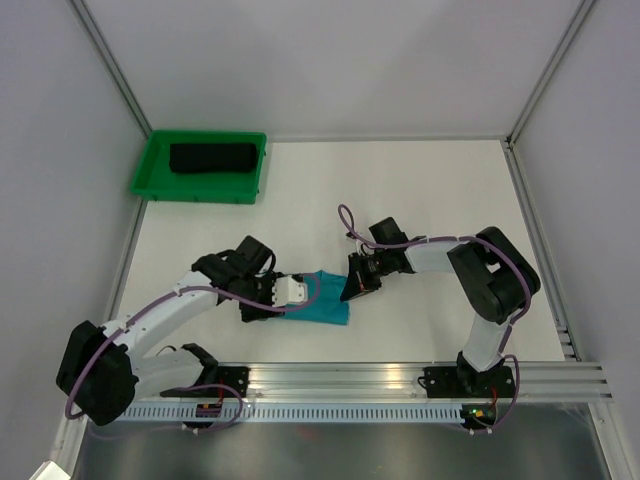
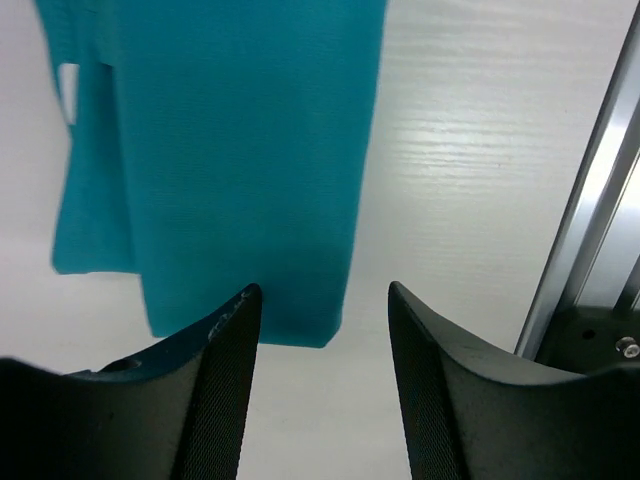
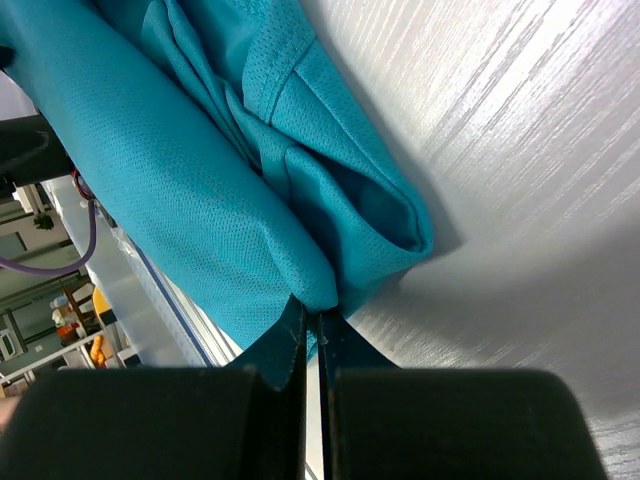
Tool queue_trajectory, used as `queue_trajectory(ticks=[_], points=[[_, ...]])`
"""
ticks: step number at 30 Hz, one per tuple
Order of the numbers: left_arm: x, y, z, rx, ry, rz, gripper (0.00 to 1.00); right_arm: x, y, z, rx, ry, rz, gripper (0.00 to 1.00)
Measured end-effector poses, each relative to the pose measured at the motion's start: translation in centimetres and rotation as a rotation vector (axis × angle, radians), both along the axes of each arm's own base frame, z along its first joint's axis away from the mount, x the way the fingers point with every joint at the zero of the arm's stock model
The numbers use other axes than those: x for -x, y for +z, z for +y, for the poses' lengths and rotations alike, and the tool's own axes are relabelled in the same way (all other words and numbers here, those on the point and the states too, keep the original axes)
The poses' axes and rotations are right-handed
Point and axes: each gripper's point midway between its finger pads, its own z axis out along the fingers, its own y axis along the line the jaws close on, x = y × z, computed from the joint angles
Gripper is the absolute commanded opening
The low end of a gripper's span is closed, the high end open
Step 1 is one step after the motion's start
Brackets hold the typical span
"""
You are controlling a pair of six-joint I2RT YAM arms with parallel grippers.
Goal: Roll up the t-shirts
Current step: Roll the tshirt
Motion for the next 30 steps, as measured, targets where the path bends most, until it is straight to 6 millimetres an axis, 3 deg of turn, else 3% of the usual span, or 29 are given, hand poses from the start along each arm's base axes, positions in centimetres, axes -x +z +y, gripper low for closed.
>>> queue_trajectory(ticks=[4, 11, 14, 18, 20, 22, 25, 30], points=[[1.3, -1.9, 0.7, -0.084, -0.050, -0.005, 0.61, 0.0, 0.0, 0.0, 0.000, -0.002, 0.000, 0.00], [1.1, -4.6, 1.6, -0.169, -0.062, -0.029, 0.60, -0.2, 0.0, -0.1, -0.001, -0.005, -0.001, 0.00], [1.3, -5.9, 2.2, -0.202, -0.057, -0.020, 0.52, -0.2, 0.0, -0.1, -0.001, -0.007, -0.001, 0.00], [0.6, -5.9, 1.9, -0.193, -0.032, -0.048, 0.14, -0.4, 0.1, -0.2, -0.004, -0.013, 0.000, 0.07], [0.2, -5.9, 1.7, -0.187, -0.015, -0.059, 0.04, -0.5, 0.1, -0.3, -0.006, -0.015, 0.001, 0.14], [0.2, -5.9, 1.6, -0.182, -0.003, -0.060, 0.02, -0.6, 0.1, -0.4, -0.006, -0.018, 0.001, 0.28], [0.2, -5.9, 1.6, -0.179, 0.006, -0.057, 0.02, -0.7, 0.5, -0.5, -0.014, -0.020, -0.002, 0.37], [0.7, -5.5, 1.2, -0.147, 0.011, -0.015, 0.02, -1.3, 1.3, -2.1, 0.023, -0.038, -0.047, 0.42]])
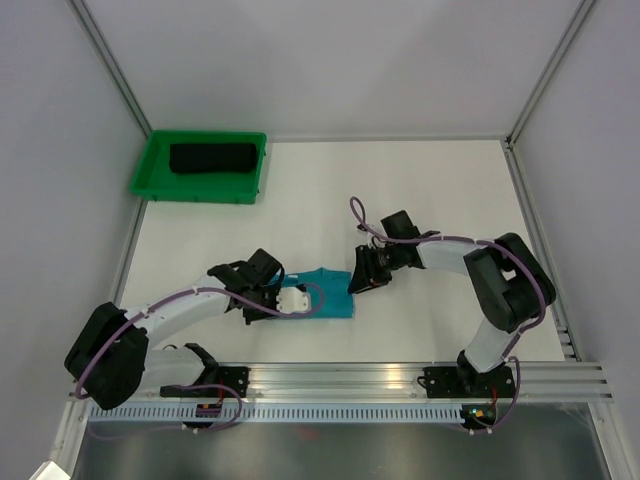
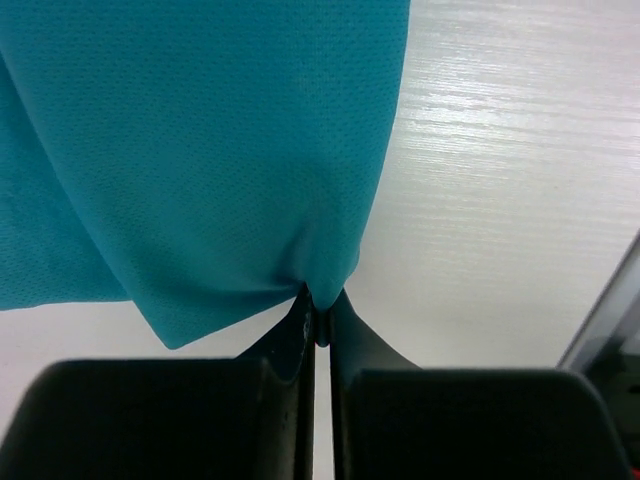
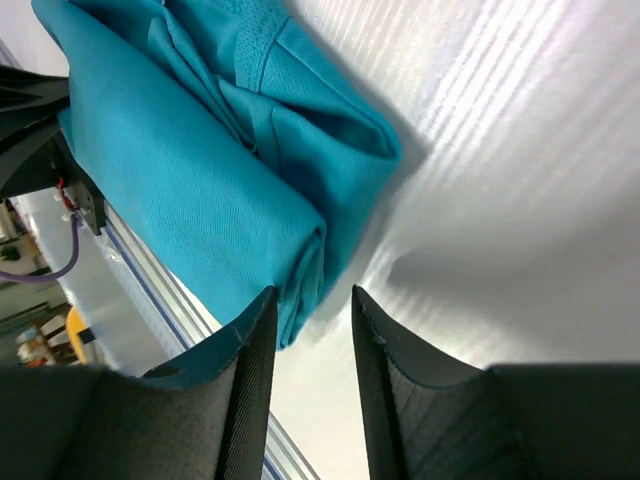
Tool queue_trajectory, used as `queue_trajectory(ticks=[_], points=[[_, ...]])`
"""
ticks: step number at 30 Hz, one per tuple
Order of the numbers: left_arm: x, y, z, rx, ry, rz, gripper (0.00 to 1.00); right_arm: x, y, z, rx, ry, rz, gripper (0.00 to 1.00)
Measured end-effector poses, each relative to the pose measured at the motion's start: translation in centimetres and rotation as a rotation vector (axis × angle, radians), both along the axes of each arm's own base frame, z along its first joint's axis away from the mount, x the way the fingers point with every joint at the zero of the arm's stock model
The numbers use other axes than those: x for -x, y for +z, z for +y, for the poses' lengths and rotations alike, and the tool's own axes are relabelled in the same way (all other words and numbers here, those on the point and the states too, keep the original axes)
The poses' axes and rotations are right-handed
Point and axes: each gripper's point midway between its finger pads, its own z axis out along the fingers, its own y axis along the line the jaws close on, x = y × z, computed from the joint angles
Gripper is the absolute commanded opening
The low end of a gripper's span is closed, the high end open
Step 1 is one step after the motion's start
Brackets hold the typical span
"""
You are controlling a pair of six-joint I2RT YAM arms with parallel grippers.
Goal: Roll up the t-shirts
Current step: Roll the tshirt
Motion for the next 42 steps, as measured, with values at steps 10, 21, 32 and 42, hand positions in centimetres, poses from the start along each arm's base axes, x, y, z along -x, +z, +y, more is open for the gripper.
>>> queue_trajectory(ticks=[10, 21, 32, 42], points=[[-2.0, 4.5, -1.4, 0.159, 0.073, 0.063, 0.02, -2.5, 6.4, -3.2, 0.102, 0.050, -0.520, 0.57], [-1.4, 3.8, 0.0, 0.177, 0.105, 0.163, 0.02, 4.5, 5.7, -0.2, 0.123, 0.560, -1.094, 0.68], [-1.3, 3.6, 0.1, 0.168, 0.097, 0.176, 0.02, 3.5, 0.8, 1.4, 0.268, 0.720, -1.136, 0.67], [-1.2, 3.6, 0.4, 0.192, 0.118, 0.199, 0.02, 3.1, 0.7, 3.6, 0.249, 0.768, -1.081, 0.00]])
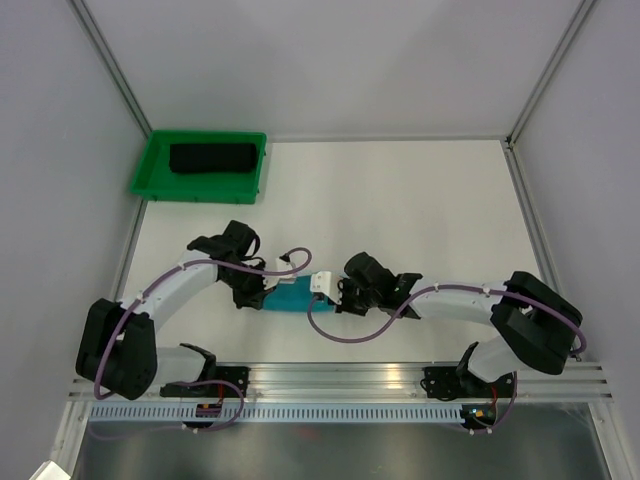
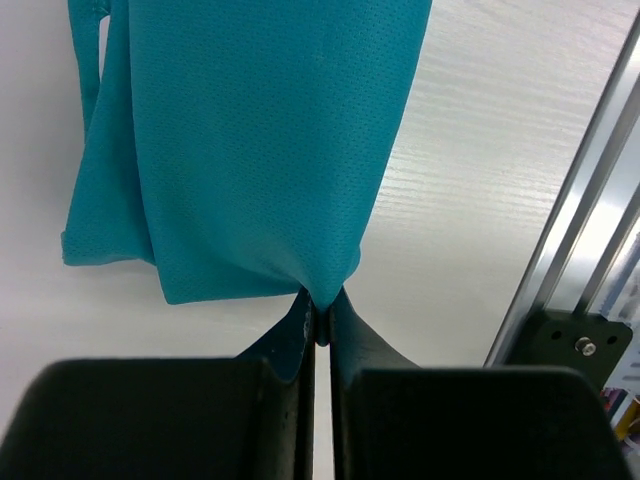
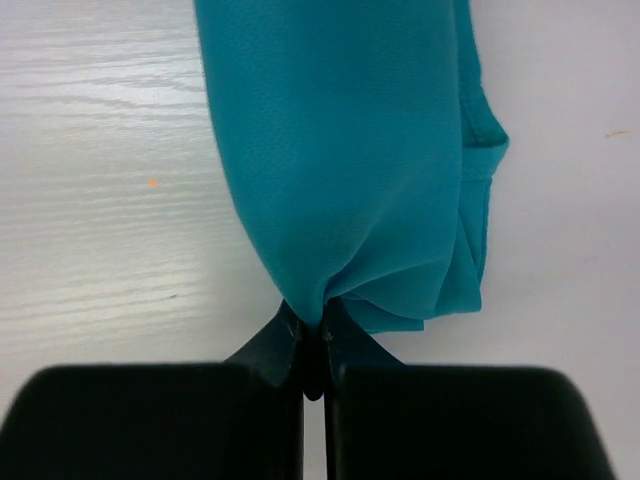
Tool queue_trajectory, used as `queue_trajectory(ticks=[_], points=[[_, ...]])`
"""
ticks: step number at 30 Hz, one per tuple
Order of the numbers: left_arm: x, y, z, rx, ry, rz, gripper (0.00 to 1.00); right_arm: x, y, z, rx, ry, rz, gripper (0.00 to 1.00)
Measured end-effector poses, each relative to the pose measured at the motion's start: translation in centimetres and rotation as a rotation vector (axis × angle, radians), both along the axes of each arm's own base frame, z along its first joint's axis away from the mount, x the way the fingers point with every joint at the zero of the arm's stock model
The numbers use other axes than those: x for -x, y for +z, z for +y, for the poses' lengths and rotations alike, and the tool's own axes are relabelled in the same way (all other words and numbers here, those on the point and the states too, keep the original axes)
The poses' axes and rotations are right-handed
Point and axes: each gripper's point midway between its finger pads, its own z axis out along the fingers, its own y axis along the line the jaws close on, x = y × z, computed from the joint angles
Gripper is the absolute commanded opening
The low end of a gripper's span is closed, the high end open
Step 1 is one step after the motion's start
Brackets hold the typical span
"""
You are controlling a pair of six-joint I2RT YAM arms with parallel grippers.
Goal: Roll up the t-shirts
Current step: Roll the tshirt
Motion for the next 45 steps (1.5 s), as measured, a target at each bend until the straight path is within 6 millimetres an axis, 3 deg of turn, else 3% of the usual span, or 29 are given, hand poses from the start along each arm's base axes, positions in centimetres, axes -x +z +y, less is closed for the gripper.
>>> queue_trajectory(ticks=[9, 14, 19, 22, 27, 30, 32, 33, 36, 40, 45], points=[[2.8, 0.9, 0.5, 0.042, -0.064, 0.140, 0.02, 4.0, 1.8, -0.5, -0.030, 0.086, 0.295, 0.00], [4.2, 1.1, 0.8, 0.058, -0.077, 0.248, 0.03, 3.6, 3.0, -0.6, -0.109, 0.047, 0.545, 0.00], [3.1, 0.9, 0.6, 0.078, -0.046, 0.298, 0.48, 3.8, 0.9, -1.4, -0.120, -0.058, 0.770, 0.00], [2.7, 1.3, 0.3, 0.102, -0.033, 0.287, 0.59, 4.1, 0.7, -1.4, -0.119, -0.091, 0.831, 0.00], [2.5, 1.9, 0.0, 0.131, -0.014, 0.222, 0.64, 4.0, 1.1, -1.1, -0.143, -0.116, 0.864, 0.00], [1.8, 1.7, -0.1, 0.135, 0.030, 0.186, 0.64, 3.8, 1.3, -1.0, -0.157, -0.123, 0.870, 0.00], [1.1, 1.5, -0.4, 0.141, 0.051, 0.166, 0.56, 3.7, 1.4, -0.9, -0.161, -0.126, 0.872, 0.00], [0.9, 1.5, -0.6, 0.144, 0.060, 0.162, 0.34, 3.7, 1.4, -0.9, -0.162, -0.126, 0.872, 0.00], [0.5, 1.1, -1.0, 0.144, 0.087, 0.177, 0.03, 3.7, 1.4, -0.9, -0.161, -0.128, 0.873, 0.00], [1.4, 0.8, -1.1, 0.139, 0.085, 0.230, 0.02, 3.9, 1.5, -1.0, -0.160, -0.129, 0.889, 0.00], [3.7, 2.1, -1.0, 0.154, 0.061, 0.321, 0.02, 5.4, 2.7, -0.8, -0.199, -0.118, 0.983, 0.01]])
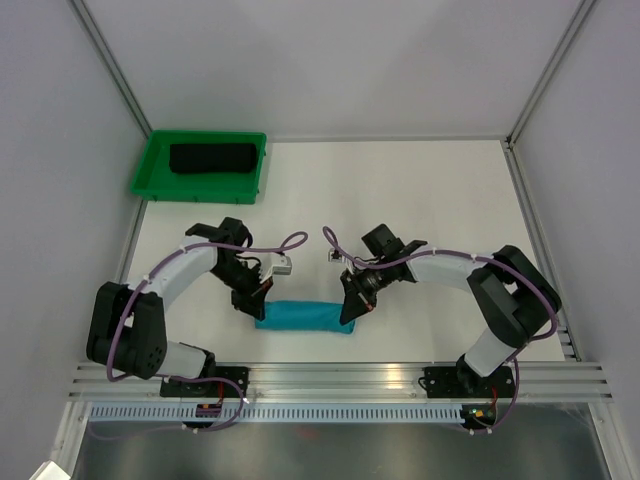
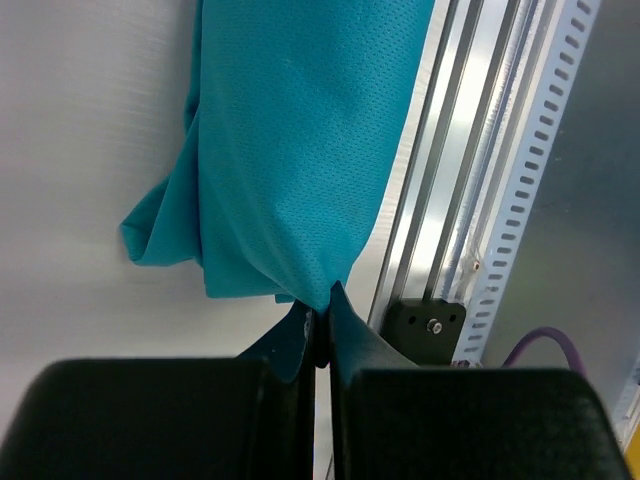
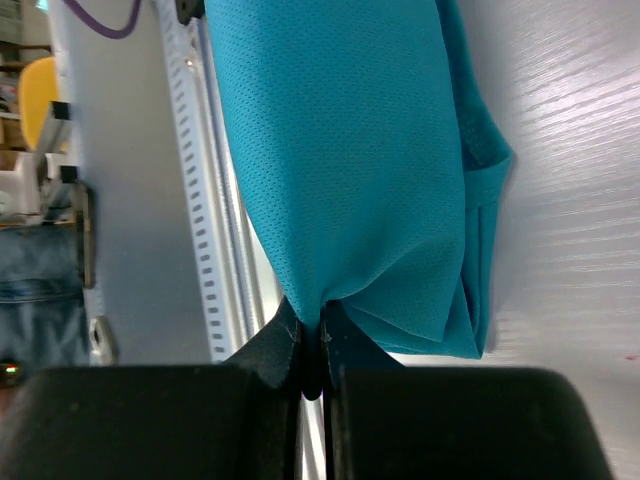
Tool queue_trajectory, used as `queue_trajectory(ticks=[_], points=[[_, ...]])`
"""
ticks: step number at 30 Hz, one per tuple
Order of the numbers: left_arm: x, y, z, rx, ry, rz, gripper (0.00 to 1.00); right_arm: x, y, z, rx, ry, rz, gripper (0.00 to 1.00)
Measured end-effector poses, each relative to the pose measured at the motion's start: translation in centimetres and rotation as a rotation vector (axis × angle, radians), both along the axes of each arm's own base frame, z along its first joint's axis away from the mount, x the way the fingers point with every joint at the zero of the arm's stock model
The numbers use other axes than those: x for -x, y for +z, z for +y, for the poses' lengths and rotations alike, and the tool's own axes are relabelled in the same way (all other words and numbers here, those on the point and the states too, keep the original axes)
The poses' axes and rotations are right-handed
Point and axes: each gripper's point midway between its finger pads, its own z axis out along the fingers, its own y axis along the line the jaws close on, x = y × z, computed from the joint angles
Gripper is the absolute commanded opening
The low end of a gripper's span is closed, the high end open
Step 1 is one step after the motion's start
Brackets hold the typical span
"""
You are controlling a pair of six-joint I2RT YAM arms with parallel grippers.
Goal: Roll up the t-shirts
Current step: Roll the tshirt
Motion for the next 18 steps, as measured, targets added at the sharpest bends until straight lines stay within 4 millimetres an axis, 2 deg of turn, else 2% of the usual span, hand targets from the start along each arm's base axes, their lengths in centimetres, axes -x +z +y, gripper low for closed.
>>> queue_trajectory(ticks=[2, 6, 10, 15, 18], points=[[0.3, 0.1, 0.1, -0.005, -0.002, 0.013, 0.14, 0.3, 0.4, 0.1, -0.010, -0.010, 0.045, 0.00], [-0.3, -0.6, 0.2, -0.028, 0.023, 0.039, 0.18, -0.2, -0.1, 0.0, -0.003, -0.055, 0.114, 0.00], [-2.2, -2.1, 0.2, -0.075, 0.081, 0.058, 0.17, -1.6, -1.3, -0.7, 0.021, -0.144, 0.194, 0.01], [-5.0, -3.3, -0.1, -0.118, 0.143, 0.072, 0.09, -3.3, -2.4, -1.9, 0.046, -0.241, 0.269, 0.02], [-6.1, -3.7, -0.4, -0.126, 0.168, 0.071, 0.15, -3.6, -2.7, -2.1, 0.054, -0.263, 0.291, 0.00]])
